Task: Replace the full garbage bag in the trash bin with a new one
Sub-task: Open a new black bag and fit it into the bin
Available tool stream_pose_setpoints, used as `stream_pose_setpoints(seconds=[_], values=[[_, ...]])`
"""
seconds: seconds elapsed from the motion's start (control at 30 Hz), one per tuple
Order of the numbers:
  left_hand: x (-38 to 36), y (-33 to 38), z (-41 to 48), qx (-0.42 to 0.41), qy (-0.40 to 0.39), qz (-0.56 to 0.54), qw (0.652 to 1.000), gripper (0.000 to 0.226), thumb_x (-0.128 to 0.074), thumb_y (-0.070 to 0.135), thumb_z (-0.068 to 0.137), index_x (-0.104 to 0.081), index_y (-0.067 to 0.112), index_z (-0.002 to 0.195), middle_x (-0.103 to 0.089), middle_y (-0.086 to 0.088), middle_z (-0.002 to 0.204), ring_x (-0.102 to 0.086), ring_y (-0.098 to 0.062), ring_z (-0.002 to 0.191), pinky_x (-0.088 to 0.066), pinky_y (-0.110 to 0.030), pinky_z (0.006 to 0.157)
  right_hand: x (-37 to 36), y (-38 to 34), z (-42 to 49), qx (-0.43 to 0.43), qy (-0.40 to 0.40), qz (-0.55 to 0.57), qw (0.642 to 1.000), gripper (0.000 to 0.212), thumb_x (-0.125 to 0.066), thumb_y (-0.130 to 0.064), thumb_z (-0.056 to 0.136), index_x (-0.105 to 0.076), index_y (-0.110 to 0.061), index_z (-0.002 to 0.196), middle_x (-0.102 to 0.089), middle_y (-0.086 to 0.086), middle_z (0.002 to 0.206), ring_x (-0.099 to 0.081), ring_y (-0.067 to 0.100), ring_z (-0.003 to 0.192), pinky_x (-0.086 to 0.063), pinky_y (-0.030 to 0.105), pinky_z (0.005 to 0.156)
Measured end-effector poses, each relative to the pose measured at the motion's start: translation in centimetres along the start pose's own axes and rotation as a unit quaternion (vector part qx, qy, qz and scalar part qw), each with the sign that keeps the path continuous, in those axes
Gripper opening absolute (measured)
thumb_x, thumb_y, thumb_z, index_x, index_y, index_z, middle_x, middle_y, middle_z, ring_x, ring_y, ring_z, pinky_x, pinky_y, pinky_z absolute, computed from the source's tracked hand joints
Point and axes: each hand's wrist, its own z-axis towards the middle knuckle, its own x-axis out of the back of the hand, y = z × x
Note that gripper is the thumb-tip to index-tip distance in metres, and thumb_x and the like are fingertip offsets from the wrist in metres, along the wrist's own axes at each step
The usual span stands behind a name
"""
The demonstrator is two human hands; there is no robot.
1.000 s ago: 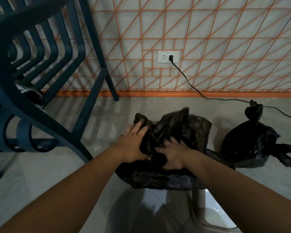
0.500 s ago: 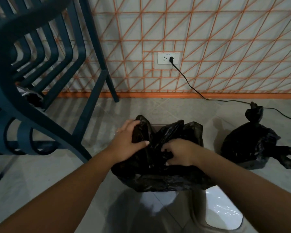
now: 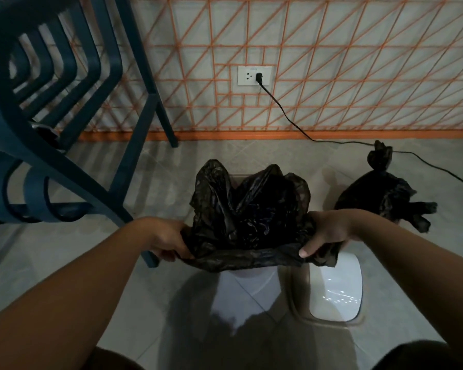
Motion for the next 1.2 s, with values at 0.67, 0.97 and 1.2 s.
stream_pose_setpoints(seconds=[0.67,0.97,1.2], values=[[0.7,-1.7,1.3,-0.026,0.229,-0.193,0.954,0.009,-0.058,0.005,0.087,-0.063,0.003,0.094,-0.058,-0.010,0.074,-0.048,-0.016,0.056,-0.040,-0.019,0.041,0.8,2.4,2.7,-0.018,0.281,0.108,0.954,0.020,-0.055,-0.005,0.085,-0.065,0.005,0.099,-0.063,0.021,0.087,-0.056,0.027,0.074,-0.043,0.033,0.064],[-1.3,3.3,0.7,-0.105,0.198,-0.517,0.826,0.024,-0.041,0.011,0.092,-0.056,0.012,0.074,-0.058,-0.007,0.080,-0.058,-0.025,0.070,-0.053,-0.031,0.055,0.6,-0.9,3.4,0.098,0.226,0.581,0.776,0.010,-0.045,-0.002,0.088,-0.048,-0.008,0.081,-0.050,0.010,0.083,-0.056,0.024,0.073,-0.051,0.033,0.057],[-1.9,4.0,1.6,-0.196,0.129,-0.441,0.866,0.037,-0.068,0.041,0.080,-0.064,0.029,0.114,-0.074,0.003,0.102,-0.064,-0.020,0.101,-0.053,-0.038,0.081,-0.9,-2.6,5.1,0.216,0.245,0.440,0.837,0.056,-0.076,-0.018,0.078,-0.046,-0.018,0.125,-0.060,0.001,0.112,-0.061,0.025,0.105,-0.053,0.039,0.084]])
